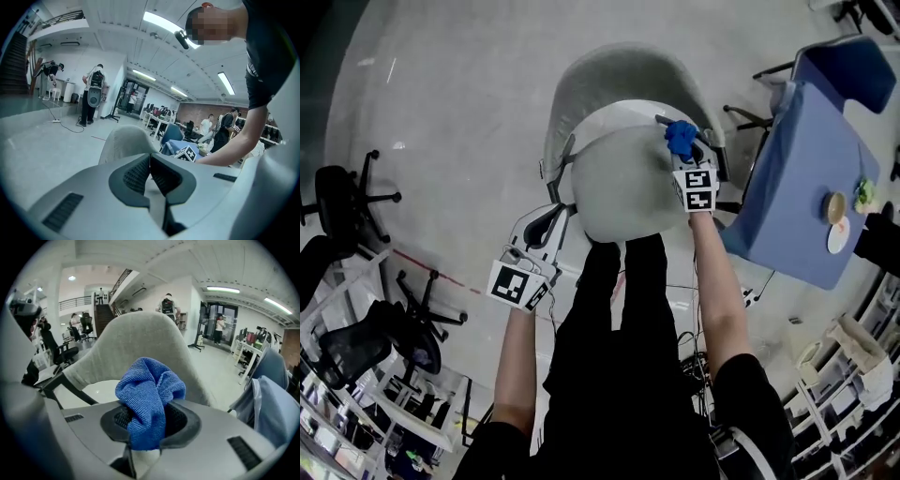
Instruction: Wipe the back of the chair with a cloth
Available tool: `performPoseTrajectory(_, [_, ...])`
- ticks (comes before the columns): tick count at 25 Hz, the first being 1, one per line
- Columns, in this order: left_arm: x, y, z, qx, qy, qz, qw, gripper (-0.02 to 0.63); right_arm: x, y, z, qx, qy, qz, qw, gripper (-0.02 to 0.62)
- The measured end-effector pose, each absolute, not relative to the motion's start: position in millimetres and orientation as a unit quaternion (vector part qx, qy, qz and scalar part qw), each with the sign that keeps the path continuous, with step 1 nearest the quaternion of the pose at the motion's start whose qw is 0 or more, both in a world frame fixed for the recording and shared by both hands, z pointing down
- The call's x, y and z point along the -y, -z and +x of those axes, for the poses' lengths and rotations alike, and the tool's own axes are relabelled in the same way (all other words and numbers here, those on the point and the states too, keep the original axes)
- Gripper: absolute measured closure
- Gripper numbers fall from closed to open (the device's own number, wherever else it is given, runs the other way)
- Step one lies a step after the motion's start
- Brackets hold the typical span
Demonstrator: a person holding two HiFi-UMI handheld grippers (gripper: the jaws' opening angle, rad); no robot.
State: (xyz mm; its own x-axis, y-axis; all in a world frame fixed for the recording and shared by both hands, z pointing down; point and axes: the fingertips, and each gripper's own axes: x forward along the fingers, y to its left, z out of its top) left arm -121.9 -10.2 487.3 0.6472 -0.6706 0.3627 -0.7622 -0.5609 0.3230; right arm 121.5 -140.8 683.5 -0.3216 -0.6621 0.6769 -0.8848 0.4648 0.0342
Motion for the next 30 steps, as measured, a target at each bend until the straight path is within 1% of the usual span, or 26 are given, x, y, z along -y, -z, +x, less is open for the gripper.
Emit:
performPoseTrajectory(3, [1.9,-464.3,-123.5,0.41,-0.092,0.879,0.224,0.581,120.5,-654.1,108.7,0.81,-0.154,0.463,0.325,0.468])
performPoseTrajectory(10, [-32.9,-401.1,-135.0,0.409,-0.078,0.887,0.2,0.581,67.7,-550.8,77.9,0.839,-0.126,0.434,0.305,0.468])
performPoseTrajectory(15, [-76.4,-366.9,-142.1,0.402,-0.081,0.892,0.189,0.581,9.8,-479.3,62.9,0.857,-0.072,0.407,0.308,0.468])
performPoseTrajectory(18, [-90.9,-369.2,-143.6,0.395,-0.087,0.895,0.188,0.581,-14.4,-459.8,62.4,0.865,-0.049,0.397,0.303,0.468])
performPoseTrajectory(23, [-124.3,-353.6,-167.9,0.389,-0.093,0.898,0.183,0.581,-64.1,-418.2,40.0,0.871,-0.044,0.398,0.285,0.468])
performPoseTrajectory(30, [-147.0,-337.5,-148.1,0.39,-0.087,0.9,0.171,0.581,-112.3,-408.9,52.8,0.875,-0.052,0.387,0.286,0.469])
